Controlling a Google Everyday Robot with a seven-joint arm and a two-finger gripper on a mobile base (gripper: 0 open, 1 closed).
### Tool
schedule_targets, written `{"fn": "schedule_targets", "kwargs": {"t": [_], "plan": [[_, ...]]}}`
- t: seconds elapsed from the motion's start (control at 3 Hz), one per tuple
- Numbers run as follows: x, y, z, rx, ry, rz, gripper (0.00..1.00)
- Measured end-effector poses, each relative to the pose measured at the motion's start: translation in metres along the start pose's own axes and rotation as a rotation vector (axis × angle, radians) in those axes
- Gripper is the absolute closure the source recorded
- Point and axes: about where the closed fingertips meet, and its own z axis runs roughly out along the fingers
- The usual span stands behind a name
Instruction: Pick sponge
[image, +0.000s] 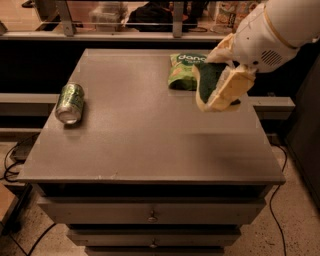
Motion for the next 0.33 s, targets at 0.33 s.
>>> {"fn": "schedule_targets", "kwargs": {"t": [0.33], "plan": [[0.0009, -0.0003, 0.0018, 0.004, -0.002, 0.005, 1.0]]}}
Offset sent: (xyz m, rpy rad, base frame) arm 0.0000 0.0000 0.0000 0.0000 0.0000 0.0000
